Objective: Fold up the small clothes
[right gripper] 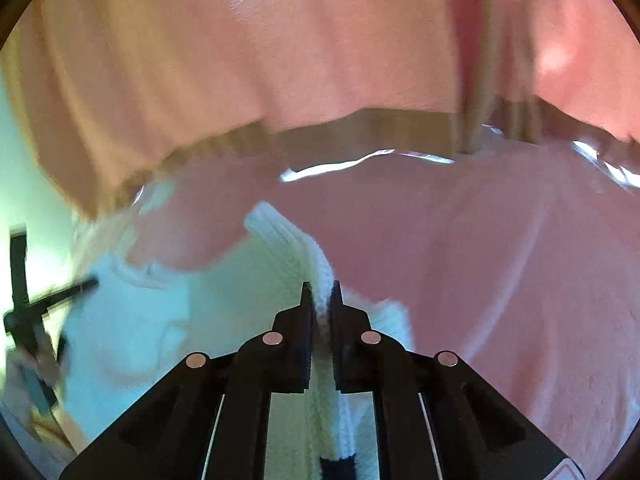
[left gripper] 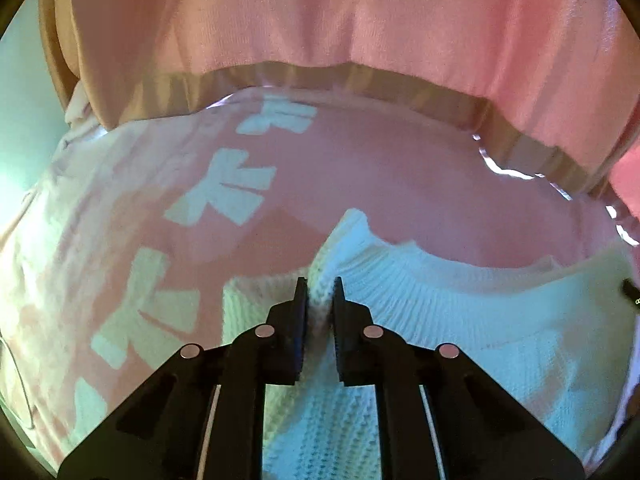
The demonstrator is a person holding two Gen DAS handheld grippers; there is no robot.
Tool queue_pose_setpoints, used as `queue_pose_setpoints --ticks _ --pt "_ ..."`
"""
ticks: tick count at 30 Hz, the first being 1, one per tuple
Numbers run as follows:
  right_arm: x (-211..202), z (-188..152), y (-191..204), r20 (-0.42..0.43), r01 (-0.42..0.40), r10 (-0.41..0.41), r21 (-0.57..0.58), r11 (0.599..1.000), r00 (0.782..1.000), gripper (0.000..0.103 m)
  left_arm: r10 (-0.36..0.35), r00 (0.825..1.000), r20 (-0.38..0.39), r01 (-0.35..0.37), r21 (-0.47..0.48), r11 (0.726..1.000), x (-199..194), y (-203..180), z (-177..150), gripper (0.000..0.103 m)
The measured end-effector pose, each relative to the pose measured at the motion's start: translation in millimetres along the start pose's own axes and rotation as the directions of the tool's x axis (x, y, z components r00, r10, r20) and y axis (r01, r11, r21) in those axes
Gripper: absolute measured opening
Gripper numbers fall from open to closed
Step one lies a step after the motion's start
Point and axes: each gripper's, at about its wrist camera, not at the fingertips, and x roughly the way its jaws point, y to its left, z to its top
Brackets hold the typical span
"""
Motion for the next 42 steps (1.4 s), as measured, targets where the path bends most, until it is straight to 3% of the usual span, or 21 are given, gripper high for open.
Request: queue_pose_setpoints --ticks 3,5,8,10,13,15,17,19,22,25,27,29,30,32,33,35,36,38,41,42 --pt "45 -18 -16 -0.190 0.047 -0.046 -0.003 0.999 0.981 0.007 0.018 0.994 -0.103 -0.023 -0.051 0.998 39 4 -2 0.015" --pt "34 -15 -14 -0.157 0.050 -0.051 -0.007 0.999 0.986 0.009 0.033 0.995 -0.093 -0.038 -0.043 0.998 35 1 0 0.016" --pt "-11 -5 1 -0.018 0.018 -0.018 -0.006 1.000 1.000 0.019 0.007 0.998 -0.057 -0.011 -0.055 0.998 7 -4 3 0.028" --pt "-33 -9 27 0.029 -0.068 0.071 -0.086 0.994 0.997 0.018 -0.020 1.000 0.005 0.020 -0.037 0.999 -21 -10 -1 0.049" --pt "-28 -32 75 -0.074 -0.251 0.242 -0.174 0.952 0.967 0.016 -0.071 0.997 0.042 0.070 0.038 0.997 -51 -25 -23 0.057" --pt "-7 -49 107 -0.171 -0.311 0.276 -0.228 0.923 0.946 0.012 -0.081 0.996 0.021 0.078 0.109 0.991 -54 -36 -43 0.057" --pt "23 -61 137 -0.228 -0.279 0.211 -0.330 0.902 0.950 0.010 -0.050 0.999 -0.010 0.051 0.157 0.986 -42 -42 -53 0.057" --pt "51 -59 139 -0.233 -0.181 0.098 -0.371 0.911 0.968 0.005 0.017 0.998 -0.061 -0.007 0.158 0.987 -17 -37 -58 0.058" --pt "55 -46 115 -0.211 -0.152 0.108 -0.208 0.966 0.972 0.000 0.015 0.999 -0.049 -0.009 0.124 0.992 -5 -27 -59 0.062" --pt "39 -47 118 -0.174 -0.162 0.126 -0.216 0.963 0.977 0.003 0.009 0.999 -0.052 -0.003 0.117 0.993 -7 -27 -57 0.061" --pt "55 -48 112 -0.202 -0.061 0.008 -0.258 0.964 0.979 0.000 0.015 0.998 -0.061 -0.009 0.108 0.994 -5 -27 -56 0.061" --pt "59 -40 98 -0.216 -0.089 0.055 -0.151 0.985 0.975 0.000 0.010 0.998 -0.062 -0.004 0.094 0.996 -8 -28 -55 0.061" --pt "48 -35 93 -0.196 -0.061 0.035 -0.132 0.989 0.980 0.000 0.005 0.998 -0.056 0.000 0.090 0.996 -11 -28 -53 0.061" --pt "13 -31 80 -0.096 0.021 -0.034 -0.131 0.991 0.995 0.011 0.002 0.999 -0.038 0.001 0.078 0.997 -20 -26 -53 0.061" --pt "0 -32 70 -0.078 0.056 -0.066 -0.117 0.992 0.995 0.014 -0.002 0.999 -0.032 0.004 0.072 0.997 -23 -23 -51 0.061" --pt "-13 -32 48 -0.078 0.132 -0.138 -0.073 0.989 0.987 0.032 0.006 1.000 -0.023 -0.005 0.062 0.998 -27 -17 -51 0.066" --pt "-19 -31 39 -0.083 0.146 -0.148 -0.039 0.989 0.985 0.032 0.015 1.000 -0.024 -0.014 0.054 0.998 -27 -13 -52 0.068" --pt "-28 -34 20 -0.110 0.091 -0.086 0.035 0.995 0.990 0.033 0.014 0.999 -0.038 -0.013 0.036 0.999 -26 -6 -55 0.068" --pt "-24 -43 13 -0.154 0.050 -0.042 0.052 0.997 0.987 0.043 0.023 0.999 -0.045 -0.022 0.012 1.000 -25 2 -58 0.069" --pt "-21 -44 11 -0.167 0.046 -0.037 0.053 0.998 0.985 0.042 0.028 0.999 -0.044 -0.028 0.010 1.000 -25 3 -59 0.071"
